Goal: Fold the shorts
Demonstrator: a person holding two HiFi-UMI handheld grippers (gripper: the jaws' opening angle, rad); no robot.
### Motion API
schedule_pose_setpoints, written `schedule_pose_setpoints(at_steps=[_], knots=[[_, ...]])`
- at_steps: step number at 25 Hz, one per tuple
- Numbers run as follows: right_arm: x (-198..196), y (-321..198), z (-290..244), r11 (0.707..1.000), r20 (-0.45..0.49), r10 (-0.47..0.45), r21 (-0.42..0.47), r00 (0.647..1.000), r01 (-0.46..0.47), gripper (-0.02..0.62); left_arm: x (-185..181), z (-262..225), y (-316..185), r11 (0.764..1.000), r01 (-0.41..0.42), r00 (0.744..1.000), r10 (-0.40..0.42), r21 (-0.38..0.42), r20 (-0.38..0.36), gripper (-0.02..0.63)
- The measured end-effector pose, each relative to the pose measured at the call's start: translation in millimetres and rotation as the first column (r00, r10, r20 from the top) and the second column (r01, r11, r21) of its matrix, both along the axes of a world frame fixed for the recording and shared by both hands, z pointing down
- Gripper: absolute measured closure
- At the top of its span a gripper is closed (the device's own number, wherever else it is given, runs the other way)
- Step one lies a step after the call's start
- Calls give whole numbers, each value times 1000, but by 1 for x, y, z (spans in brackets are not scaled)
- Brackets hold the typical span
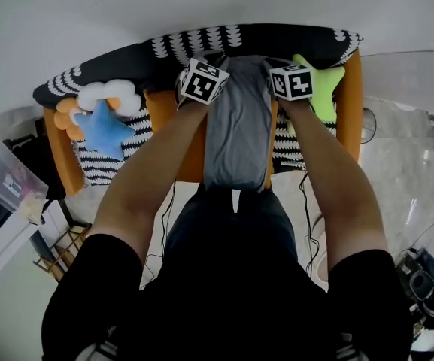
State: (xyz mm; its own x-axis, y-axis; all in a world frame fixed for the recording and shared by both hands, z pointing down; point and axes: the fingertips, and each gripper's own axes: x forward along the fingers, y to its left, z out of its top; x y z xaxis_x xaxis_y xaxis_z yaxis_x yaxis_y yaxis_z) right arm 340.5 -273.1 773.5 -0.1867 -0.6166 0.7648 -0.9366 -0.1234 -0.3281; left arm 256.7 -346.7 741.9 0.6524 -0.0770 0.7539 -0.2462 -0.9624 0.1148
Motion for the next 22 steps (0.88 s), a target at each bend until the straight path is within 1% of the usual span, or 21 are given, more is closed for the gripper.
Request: schedule_pose_setpoints(at_steps=[3,6,10,14,17,22], knots=[[-11,11,-17,1000,-15,14,18,1000,-14,584,-15,-12,12,1000,-26,999,26,-13,-25,543],[-21,30,-29,999,-27,45,23,999,-45,584,-27,-20,30,997,-80,996,79,-15,-47,542],[-39,60,-40,997,-58,76,18,995,-76,584,-47,-27,62,989,-147,988,147,-12,-57,542],[-60,92,-50,995,-75,97,24,992,-96,584,-65,-38,90,981,-192,980,192,8,-60,541],[-76,113,-52,995,-65,97,28,993,-96,584,-79,-42,108,982,-190,980,190,13,-63,541],[-100,148,-57,995,-59,81,61,995,-77,584,-104,-42,146,985,-170,985,171,26,-37,541]])
